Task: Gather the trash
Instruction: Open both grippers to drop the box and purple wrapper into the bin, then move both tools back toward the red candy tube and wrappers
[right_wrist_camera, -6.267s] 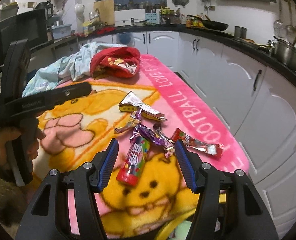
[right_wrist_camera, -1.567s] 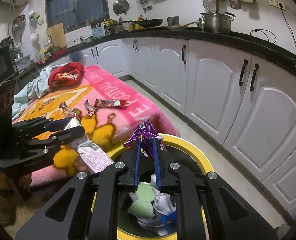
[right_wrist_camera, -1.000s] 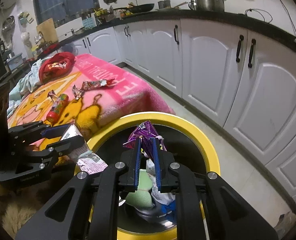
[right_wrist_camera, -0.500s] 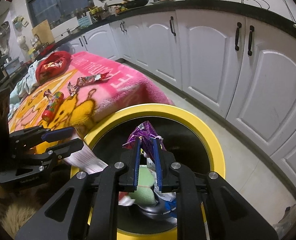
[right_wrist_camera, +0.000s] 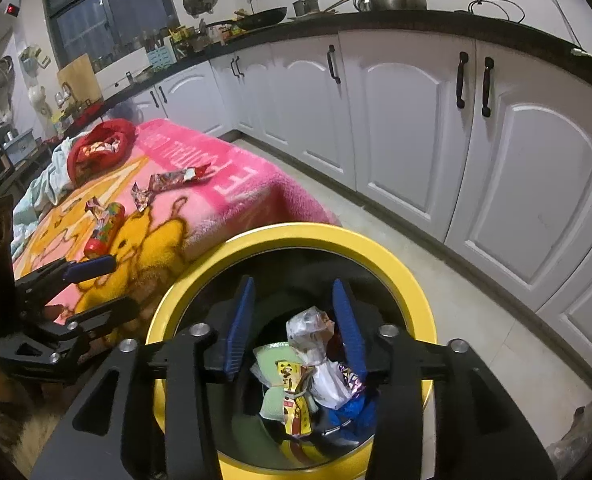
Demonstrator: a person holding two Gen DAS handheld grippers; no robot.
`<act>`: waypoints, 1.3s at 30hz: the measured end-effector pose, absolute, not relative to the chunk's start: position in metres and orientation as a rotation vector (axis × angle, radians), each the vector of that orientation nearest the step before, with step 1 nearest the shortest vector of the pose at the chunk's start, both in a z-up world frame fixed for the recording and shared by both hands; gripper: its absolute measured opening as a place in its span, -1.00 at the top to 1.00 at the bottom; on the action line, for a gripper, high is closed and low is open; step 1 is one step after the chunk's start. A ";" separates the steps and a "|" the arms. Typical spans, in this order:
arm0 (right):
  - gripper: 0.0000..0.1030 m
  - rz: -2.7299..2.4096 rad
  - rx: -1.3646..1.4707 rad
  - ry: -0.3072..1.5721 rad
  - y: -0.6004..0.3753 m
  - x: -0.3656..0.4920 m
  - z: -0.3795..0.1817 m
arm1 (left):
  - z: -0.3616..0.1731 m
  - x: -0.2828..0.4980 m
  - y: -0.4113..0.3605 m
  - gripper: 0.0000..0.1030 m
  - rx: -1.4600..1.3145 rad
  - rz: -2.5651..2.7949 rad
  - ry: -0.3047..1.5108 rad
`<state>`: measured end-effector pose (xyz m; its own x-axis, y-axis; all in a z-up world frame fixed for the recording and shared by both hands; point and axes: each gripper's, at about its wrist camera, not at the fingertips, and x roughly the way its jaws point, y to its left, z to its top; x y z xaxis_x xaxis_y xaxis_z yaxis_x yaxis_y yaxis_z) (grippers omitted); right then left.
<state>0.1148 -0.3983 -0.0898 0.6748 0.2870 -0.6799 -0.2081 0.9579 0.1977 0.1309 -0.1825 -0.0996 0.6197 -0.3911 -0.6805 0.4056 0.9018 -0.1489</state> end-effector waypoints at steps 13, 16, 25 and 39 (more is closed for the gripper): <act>0.04 0.286 0.089 0.709 -0.388 0.108 -0.060 | -0.074 0.124 -0.151 -0.79 -0.015 -0.380 0.705; 0.03 0.293 0.082 0.698 -0.383 0.108 -0.054 | -0.070 0.123 -0.144 -0.79 -0.026 -0.367 0.693; 0.03 0.335 0.045 0.674 -0.360 0.107 -0.037 | -0.057 0.118 -0.119 -0.79 -0.057 -0.312 0.642; 0.03 0.414 -0.022 0.644 -0.314 0.117 -0.017 | -0.054 0.115 -0.070 -0.79 -0.137 -0.228 0.622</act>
